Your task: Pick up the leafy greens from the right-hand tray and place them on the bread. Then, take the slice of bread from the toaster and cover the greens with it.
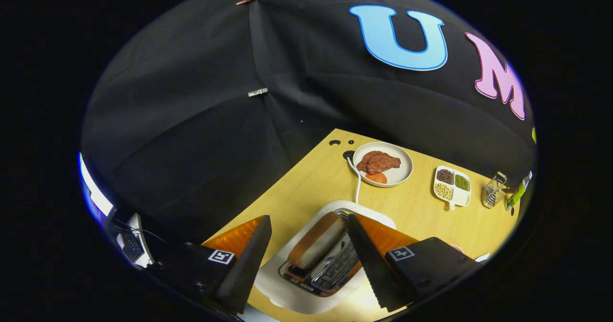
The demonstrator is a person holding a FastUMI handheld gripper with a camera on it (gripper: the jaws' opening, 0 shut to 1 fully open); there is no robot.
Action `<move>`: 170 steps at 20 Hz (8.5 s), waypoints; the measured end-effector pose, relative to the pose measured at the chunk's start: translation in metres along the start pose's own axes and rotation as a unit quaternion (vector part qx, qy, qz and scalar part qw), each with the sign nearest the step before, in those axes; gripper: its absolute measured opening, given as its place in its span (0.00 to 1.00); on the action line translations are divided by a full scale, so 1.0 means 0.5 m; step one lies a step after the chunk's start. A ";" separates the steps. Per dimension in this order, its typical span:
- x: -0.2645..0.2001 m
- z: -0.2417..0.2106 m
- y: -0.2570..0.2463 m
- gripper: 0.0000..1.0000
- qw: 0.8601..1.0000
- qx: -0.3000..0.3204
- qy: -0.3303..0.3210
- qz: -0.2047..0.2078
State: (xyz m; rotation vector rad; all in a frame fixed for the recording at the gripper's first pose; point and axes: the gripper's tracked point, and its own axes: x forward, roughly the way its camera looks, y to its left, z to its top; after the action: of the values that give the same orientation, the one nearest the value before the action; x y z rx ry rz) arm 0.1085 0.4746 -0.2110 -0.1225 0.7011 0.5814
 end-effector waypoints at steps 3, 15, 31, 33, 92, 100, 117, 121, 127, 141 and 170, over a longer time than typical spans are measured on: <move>0.029 -0.024 0.000 0.99 1.000 0.005 0.016 -0.010; 0.049 -0.050 -0.044 0.49 0.998 -0.016 0.041 -0.053; -0.041 0.013 -0.073 0.12 0.998 0.049 0.026 0.008; -0.069 0.041 -0.088 0.12 0.998 0.069 0.008 0.012; -0.615 -0.116 -0.692 0.99 0.938 0.089 -0.184 -0.279; -0.823 -0.097 -0.678 0.98 0.905 0.068 -0.275 -0.317; -0.790 -0.098 -0.727 0.98 0.934 0.034 -0.254 -0.251; -0.772 -0.095 -0.733 0.98 0.938 0.040 -0.248 -0.237; -0.752 -0.101 -0.727 0.98 0.944 0.032 -0.237 -0.227; -0.735 -0.107 -0.724 0.98 0.950 0.029 -0.229 -0.210; -0.723 -0.119 -0.739 0.98 0.952 0.054 -0.223 -0.202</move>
State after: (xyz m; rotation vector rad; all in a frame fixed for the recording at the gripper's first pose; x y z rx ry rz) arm 0.0531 -0.0192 -0.0563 -0.0274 0.2509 0.1624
